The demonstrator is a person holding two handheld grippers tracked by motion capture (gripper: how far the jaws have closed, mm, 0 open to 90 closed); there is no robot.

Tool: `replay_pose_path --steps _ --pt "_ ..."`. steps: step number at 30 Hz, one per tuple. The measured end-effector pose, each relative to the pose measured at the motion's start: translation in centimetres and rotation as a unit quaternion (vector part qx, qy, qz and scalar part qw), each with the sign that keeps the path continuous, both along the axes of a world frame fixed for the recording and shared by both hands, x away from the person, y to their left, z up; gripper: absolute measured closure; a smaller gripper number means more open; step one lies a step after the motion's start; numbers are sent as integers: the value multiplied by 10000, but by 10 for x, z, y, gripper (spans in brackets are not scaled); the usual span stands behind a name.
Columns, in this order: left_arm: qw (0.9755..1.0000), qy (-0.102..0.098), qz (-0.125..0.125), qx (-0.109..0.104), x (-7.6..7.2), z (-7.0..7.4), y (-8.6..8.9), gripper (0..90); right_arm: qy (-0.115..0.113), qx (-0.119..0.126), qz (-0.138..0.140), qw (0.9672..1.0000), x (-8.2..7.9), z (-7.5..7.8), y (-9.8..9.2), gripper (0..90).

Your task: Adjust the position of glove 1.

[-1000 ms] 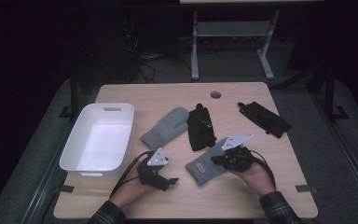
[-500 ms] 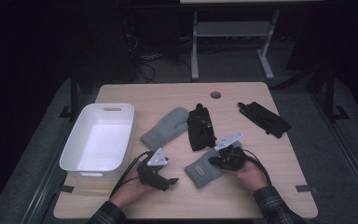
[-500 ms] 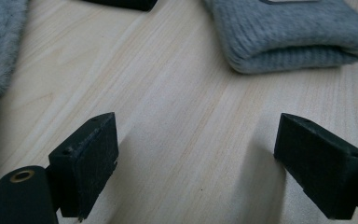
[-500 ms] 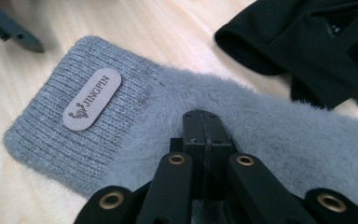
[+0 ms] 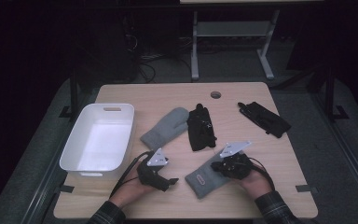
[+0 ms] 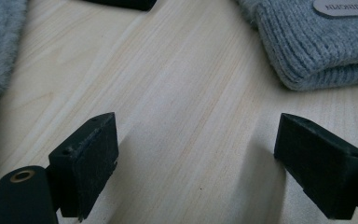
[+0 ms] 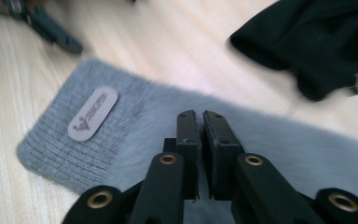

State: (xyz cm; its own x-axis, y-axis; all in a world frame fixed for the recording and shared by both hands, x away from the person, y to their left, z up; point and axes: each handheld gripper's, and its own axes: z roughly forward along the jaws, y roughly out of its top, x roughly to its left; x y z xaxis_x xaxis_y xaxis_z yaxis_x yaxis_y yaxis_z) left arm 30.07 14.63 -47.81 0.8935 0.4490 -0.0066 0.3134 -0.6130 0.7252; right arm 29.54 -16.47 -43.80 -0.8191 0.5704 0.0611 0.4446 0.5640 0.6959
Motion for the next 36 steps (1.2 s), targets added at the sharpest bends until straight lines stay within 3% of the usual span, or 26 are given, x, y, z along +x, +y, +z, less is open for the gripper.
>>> replay_pose_path --steps 4,7,11,18,26,30,36 --pt "10000 7 1 -11 0 0 0 126 -142 215 -380 9989 0 10 -26 769" --pt "10000 -3 -14 18 0 0 0 126 -251 154 -590 9978 0 9 -42 685" --pt "10000 -5 -16 16 0 0 0 126 -266 61 -933 9953 -1 5 -66 560" --pt "10000 15 -19 40 0 0 1 126 -237 159 -1491 9884 -4 -10 -109 364" --pt "10000 16 -18 39 0 0 0 126 -219 122 -1656 9859 -7 -33 -135 152" --pt "10000 15 -16 37 0 0 0 126 -364 75 -1666 9853 -7 -38 -138 139" --pt "10000 13 -14 31 0 0 0 126 -230 24 -1682 9855 -5 -45 -140 123"
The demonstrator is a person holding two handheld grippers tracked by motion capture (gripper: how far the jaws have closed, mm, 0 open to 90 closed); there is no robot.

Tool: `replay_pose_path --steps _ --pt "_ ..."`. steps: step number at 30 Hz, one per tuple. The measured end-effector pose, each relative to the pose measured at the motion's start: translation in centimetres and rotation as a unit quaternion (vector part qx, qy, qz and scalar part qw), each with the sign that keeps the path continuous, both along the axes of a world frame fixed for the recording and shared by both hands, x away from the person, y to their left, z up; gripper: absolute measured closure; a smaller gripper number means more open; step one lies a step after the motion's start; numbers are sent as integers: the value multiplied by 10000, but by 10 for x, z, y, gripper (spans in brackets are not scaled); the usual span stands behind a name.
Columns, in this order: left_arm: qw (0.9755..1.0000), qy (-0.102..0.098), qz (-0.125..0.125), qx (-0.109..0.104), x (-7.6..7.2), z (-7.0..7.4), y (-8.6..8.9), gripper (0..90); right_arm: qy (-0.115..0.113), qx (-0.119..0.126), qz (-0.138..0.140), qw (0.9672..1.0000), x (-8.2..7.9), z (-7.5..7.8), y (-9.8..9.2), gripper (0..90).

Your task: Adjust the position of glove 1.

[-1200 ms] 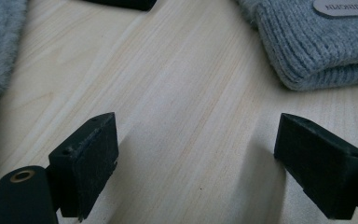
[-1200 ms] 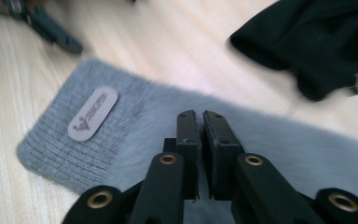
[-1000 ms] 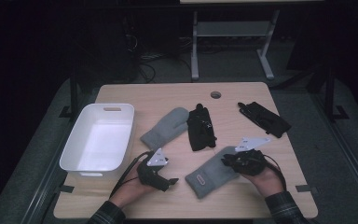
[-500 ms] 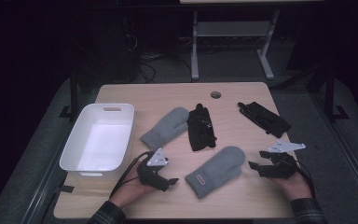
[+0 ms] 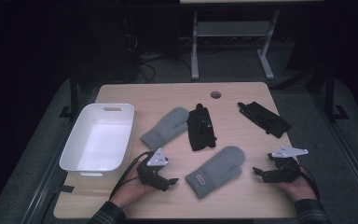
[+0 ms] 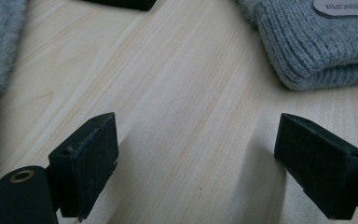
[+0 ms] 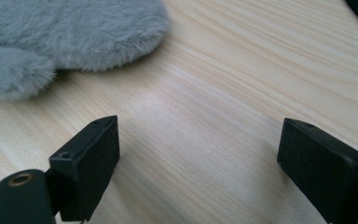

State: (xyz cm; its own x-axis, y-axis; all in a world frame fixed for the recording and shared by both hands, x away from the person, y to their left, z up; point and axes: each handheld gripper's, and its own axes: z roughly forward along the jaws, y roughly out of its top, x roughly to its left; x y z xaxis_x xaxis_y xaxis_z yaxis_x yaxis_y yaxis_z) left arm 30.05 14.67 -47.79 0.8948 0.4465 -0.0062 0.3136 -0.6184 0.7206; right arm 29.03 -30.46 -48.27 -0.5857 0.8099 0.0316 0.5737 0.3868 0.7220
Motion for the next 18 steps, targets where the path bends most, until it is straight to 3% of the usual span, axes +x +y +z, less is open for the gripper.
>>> replay_pose_path --steps 4,7,12,18 --pt "10000 50 9 33 0 1 -1 127 27 5 -46 10000 0 0 1 114" --pt "9995 166 92 259 4 6 -2 141 30 -1 -61 10000 0 0 1 112" --pt "9996 176 224 94 10 19 -4 141 32 2 -69 10000 0 0 1 111" --pt "9988 112 469 92 25 32 -8 139 33 0 -68 10000 0 0 1 111"
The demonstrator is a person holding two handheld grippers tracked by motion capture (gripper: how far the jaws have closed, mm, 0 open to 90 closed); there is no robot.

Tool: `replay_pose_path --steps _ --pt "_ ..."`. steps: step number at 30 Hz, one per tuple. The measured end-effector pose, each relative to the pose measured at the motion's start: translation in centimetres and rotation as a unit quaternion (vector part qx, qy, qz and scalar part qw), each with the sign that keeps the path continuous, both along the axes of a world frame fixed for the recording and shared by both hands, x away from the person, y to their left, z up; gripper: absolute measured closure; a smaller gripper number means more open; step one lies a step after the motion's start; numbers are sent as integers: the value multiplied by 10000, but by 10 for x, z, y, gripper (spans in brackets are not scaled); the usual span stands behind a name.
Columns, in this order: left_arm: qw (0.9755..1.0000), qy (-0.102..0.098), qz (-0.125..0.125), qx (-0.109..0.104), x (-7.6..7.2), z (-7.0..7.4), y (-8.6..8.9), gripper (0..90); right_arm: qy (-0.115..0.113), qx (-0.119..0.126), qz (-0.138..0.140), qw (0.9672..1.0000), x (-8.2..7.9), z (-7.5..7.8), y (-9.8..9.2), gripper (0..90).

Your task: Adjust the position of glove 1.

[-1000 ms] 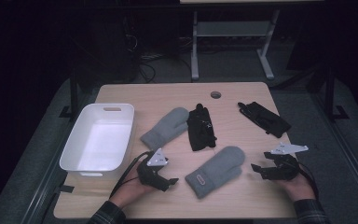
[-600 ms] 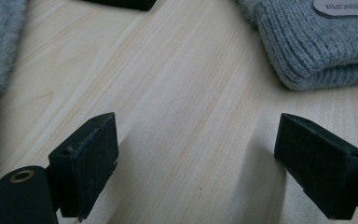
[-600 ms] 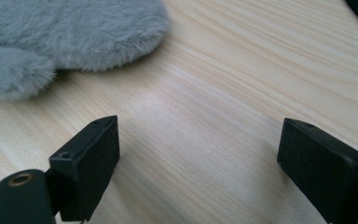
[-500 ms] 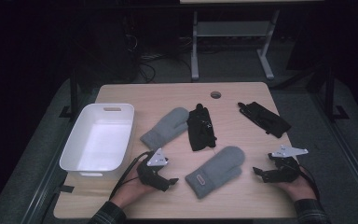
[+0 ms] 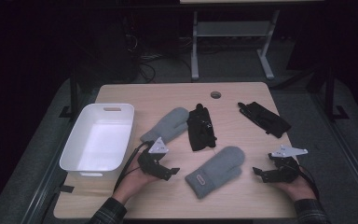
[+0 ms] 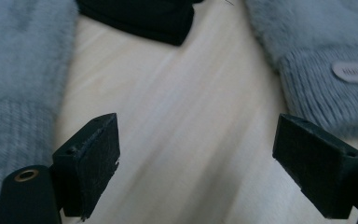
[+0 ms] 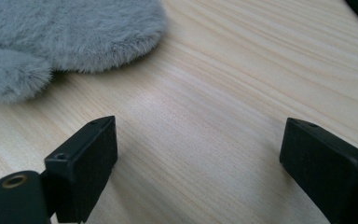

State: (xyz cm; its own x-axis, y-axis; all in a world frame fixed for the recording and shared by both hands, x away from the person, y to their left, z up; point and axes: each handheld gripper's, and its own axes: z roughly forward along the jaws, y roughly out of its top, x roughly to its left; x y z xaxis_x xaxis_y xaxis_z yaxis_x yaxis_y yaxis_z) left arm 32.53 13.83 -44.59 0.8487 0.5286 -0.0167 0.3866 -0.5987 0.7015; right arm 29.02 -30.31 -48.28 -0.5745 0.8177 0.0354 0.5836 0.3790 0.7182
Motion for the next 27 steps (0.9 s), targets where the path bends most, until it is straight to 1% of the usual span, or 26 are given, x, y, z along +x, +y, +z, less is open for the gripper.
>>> replay_pose_path --steps 1,4,5,10,12,13,16,19,21,23,27 --pt "10000 -68 45 5 3 3 -1 140 -2 -2 0 10000 0 0 0 111" --pt "9998 -102 179 -15 11 8 -5 140 -4 -6 6 10000 0 0 0 111" --pt "9996 -156 222 1 14 10 -6 139 -2 3 0 10000 0 0 0 111" --pt "9992 -247 300 79 32 20 -14 138 -2 4 0 10000 0 0 0 111" --pt "9988 -323 366 60 40 24 -16 138 -2 2 1 10000 0 0 0 111" --pt "9984 -347 438 74 45 26 -16 138 -2 6 -1 10000 0 0 0 111" --pt "9969 -527 559 186 57 29 -18 138 -5 10 -3 10000 0 0 0 111" --pt "9961 -496 695 206 71 28 -20 138 -1 12 -2 10000 0 0 0 111" --pt "9955 -497 750 297 80 27 -20 138 -1 13 -4 10000 0 0 0 111" --pt "9947 -517 838 286 87 26 -21 138 -3 12 -5 10000 0 0 0 111" --pt "9934 -527 948 381 100 23 -21 134 -5 14 -3 10000 0 0 0 112"
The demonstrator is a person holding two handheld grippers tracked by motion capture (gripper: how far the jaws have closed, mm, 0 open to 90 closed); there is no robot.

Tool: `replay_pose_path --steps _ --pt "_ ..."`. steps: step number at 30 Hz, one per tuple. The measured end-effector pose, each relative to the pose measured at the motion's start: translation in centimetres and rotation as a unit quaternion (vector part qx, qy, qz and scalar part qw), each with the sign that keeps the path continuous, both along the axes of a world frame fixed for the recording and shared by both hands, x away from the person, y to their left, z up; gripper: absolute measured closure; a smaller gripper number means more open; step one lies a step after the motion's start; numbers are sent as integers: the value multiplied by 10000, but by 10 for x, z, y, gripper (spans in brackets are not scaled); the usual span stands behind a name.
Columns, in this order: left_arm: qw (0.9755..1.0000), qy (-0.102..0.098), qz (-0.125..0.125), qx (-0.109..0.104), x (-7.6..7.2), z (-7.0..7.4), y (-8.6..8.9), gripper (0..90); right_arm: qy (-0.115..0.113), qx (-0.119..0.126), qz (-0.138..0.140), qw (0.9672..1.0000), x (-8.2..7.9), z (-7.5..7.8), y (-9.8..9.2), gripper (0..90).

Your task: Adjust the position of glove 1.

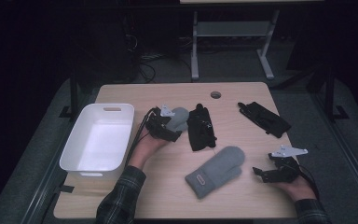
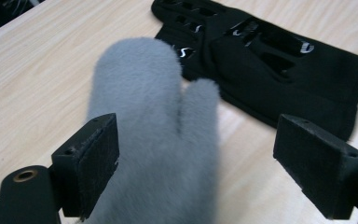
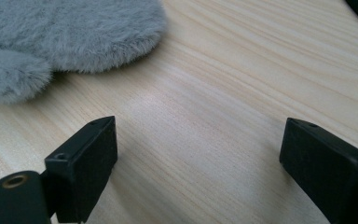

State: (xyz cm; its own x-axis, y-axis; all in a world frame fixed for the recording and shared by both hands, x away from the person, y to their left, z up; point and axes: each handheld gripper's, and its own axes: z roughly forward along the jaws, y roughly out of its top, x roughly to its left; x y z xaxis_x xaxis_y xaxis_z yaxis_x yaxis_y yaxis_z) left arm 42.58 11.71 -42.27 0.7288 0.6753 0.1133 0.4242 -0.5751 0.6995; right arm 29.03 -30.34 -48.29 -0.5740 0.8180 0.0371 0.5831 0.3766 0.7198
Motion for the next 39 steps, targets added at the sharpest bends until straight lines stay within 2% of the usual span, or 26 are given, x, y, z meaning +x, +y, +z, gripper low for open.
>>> replay_pose_path --steps 5,6,10,16,19,21,26,31,34,39 --pt "9998 12 204 -28 14 -7 0 134 1 0 -1 10000 0 0 0 111" --pt "9998 48 180 51 16 -8 1 134 0 -2 1 10000 0 0 0 111" --pt "9993 289 182 135 21 -19 2 134 -1 -2 2 10000 0 0 0 111" --pt "9979 536 196 293 25 -33 0 133 -2 -3 2 10000 0 0 0 111" --pt "9972 558 164 466 26 -39 -1 140 -1 -1 -1 10000 0 0 0 112" --pt "9975 531 204 423 26 -40 -1 154 -1 -1 -1 10000 0 0 0 112" --pt "9981 444 249 333 26 -39 4 300 0 -4 1 10000 0 0 0 111" --pt "9985 317 227 382 24 -38 6 523 0 -7 5 10000 0 0 0 111" --pt "9983 298 218 448 23 -36 7 606 1 -3 2 10000 0 0 0 112" --pt "9983 358 304 349 21 -32 7 651 -2 -5 2 10000 0 0 0 112"
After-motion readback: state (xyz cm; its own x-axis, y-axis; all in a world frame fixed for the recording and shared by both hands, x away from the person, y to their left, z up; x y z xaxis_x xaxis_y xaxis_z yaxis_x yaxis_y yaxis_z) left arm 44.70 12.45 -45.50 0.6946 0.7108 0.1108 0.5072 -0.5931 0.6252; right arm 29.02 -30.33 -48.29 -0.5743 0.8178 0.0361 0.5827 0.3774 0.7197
